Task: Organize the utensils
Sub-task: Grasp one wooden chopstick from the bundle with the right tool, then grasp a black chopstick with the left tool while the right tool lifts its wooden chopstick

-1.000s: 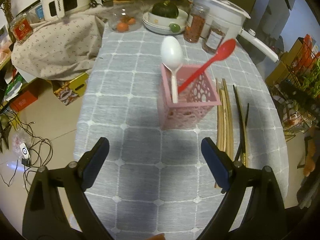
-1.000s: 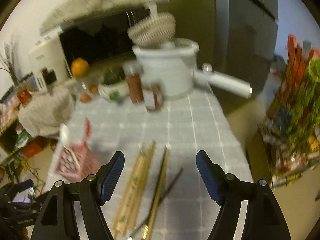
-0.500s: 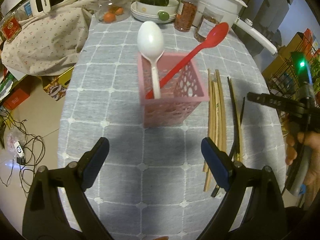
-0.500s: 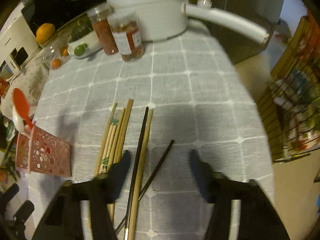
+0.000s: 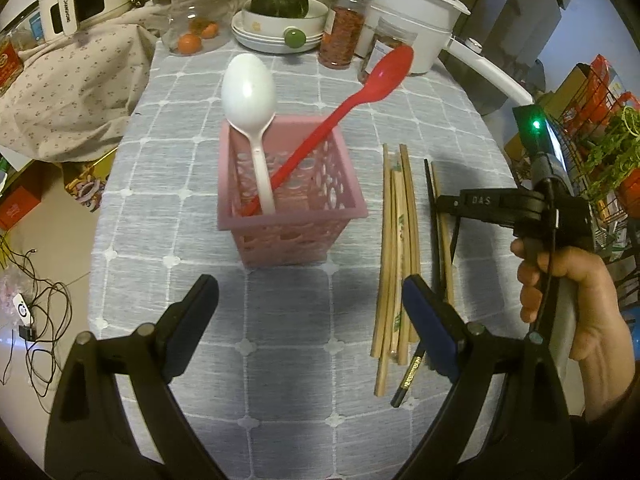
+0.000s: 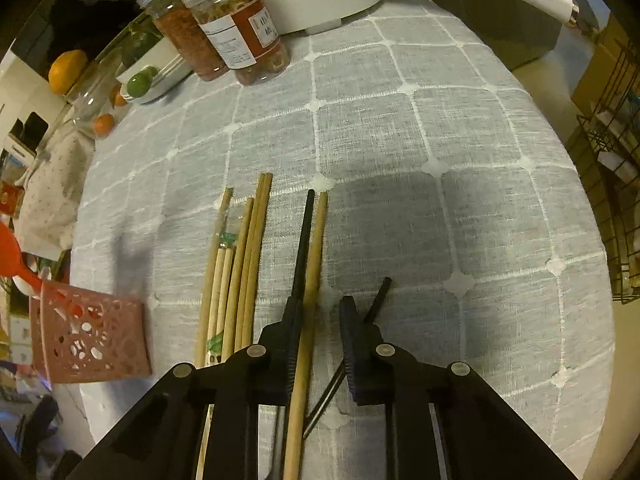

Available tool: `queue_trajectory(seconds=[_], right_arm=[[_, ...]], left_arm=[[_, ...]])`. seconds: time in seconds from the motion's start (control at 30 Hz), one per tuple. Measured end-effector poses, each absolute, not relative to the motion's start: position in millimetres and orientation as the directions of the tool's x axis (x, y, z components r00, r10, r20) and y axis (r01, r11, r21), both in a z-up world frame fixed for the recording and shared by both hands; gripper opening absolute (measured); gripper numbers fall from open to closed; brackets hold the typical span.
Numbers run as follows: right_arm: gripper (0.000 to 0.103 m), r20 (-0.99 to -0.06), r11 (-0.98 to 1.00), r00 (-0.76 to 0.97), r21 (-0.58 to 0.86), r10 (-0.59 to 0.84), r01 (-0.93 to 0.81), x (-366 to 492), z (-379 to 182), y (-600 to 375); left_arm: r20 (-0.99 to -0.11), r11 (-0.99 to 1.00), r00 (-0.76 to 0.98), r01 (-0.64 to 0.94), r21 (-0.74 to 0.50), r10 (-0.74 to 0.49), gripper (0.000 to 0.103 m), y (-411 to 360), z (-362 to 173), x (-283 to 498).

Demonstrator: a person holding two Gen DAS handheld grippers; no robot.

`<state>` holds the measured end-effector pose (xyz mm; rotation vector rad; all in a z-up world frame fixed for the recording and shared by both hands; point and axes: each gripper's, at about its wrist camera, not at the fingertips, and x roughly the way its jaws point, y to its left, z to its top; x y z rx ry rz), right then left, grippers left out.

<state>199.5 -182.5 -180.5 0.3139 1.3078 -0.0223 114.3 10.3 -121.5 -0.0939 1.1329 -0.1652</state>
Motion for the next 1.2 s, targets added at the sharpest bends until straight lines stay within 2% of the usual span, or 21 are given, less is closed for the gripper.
queue_trajectory(seconds=[0.17, 0.23, 0.4, 0.53, 0.6, 0.77, 0.87, 0.97, 1.2], right_arm=[[0.017, -0.957, 0.975, 0.269, 0.153, 0.107, 0.159, 204, -182, -172], [0.011, -0.962, 0.984, 0.266, 0.103, 0.061, 0.147, 205, -182, -166], [0.006, -0.949, 0.974, 0.300, 0.148, 0.091, 0.171, 198, -173, -177], [0.006, -0.926, 0.971, 0.350, 0.198, 0.140, 0.135, 183, -146, -189], [0.006, -0.922, 0.970, 0.354, 0.209, 0.154, 0.123, 174, -139, -197], [0.006, -0.917, 0.961, 0.356, 0.242, 0.183, 0.130, 148, -132, -217], [0.006, -0.911, 0.952, 0.358, 0.269, 0.203, 0.146, 135, -126, -238], [0.006, -0.908, 0.943, 0.357, 0.292, 0.221, 0.159, 127, -124, -253], [0.007, -0.903, 0.935, 0.356, 0.316, 0.242, 0.164, 115, -121, -270]], left_arm=[[-0.888, 0.982, 0.422, 0.102, -0.156, -0.185, 0.092, 8, -120, 112], [-0.885, 0.982, 0.427, 0.115, -0.149, -0.184, 0.090, 5, -119, 111], [-0.884, 0.982, 0.435, 0.151, -0.117, -0.172, 0.087, -2, -117, 104], [-0.886, 0.972, 0.424, 0.208, -0.106, -0.188, 0.080, -15, -118, 97], [-0.889, 0.968, 0.417, 0.231, -0.098, -0.190, 0.074, -23, -119, 97], [-0.907, 0.944, 0.366, 0.318, -0.089, -0.209, 0.044, -58, -128, 100], [-0.915, 0.926, 0.349, 0.371, -0.063, -0.202, 0.033, -83, -135, 106], [-0.928, 0.920, 0.300, 0.380, -0.094, -0.219, 0.021, -106, -144, 123], [-0.939, 0.935, 0.278, 0.340, -0.100, -0.201, 0.013, -146, -157, 176]])
